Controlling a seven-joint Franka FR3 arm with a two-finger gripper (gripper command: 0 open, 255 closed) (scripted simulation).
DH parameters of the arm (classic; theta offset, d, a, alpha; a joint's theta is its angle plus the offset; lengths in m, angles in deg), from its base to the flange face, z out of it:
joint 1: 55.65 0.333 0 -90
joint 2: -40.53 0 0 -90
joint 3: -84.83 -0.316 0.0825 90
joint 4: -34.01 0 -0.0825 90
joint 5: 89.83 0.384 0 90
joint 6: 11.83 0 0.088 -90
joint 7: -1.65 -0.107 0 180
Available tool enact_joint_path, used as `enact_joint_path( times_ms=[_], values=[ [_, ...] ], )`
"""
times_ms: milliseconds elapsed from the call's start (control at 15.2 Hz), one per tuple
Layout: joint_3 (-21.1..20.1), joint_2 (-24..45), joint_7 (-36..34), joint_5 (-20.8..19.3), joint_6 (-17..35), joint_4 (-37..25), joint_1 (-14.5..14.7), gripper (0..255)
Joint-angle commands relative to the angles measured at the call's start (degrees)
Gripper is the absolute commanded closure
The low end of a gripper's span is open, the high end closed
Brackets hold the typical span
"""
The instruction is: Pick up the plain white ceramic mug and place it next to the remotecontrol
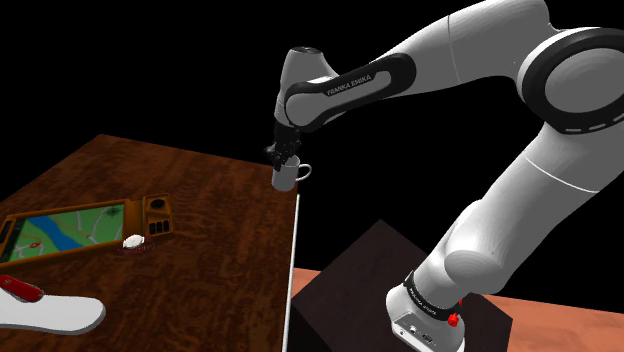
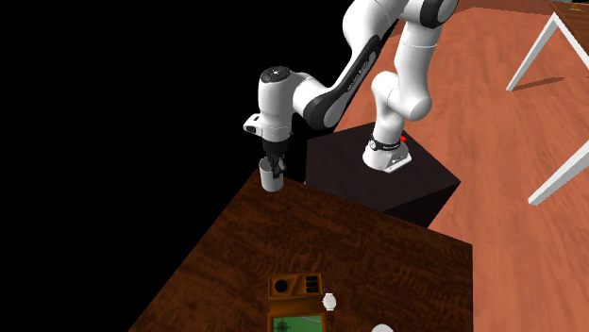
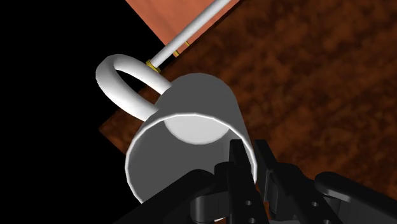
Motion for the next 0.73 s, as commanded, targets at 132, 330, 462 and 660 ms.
enact_joint_path(
  times_ms=[132,330,462,660],
  values=[
    [0.0,0.0,0.0,0.0,0.0,0.0,0.0,255],
    [0.0,-0.4,0.1,0.1,-0.8,-0.3,0.0,255],
    [0.0,-1.2,0.2,0.2,-2.3,-1.0,0.0,255],
    [0.0,-2.4,0.3,0.4,-4.6,-2.2,0.0,255]
  ],
)
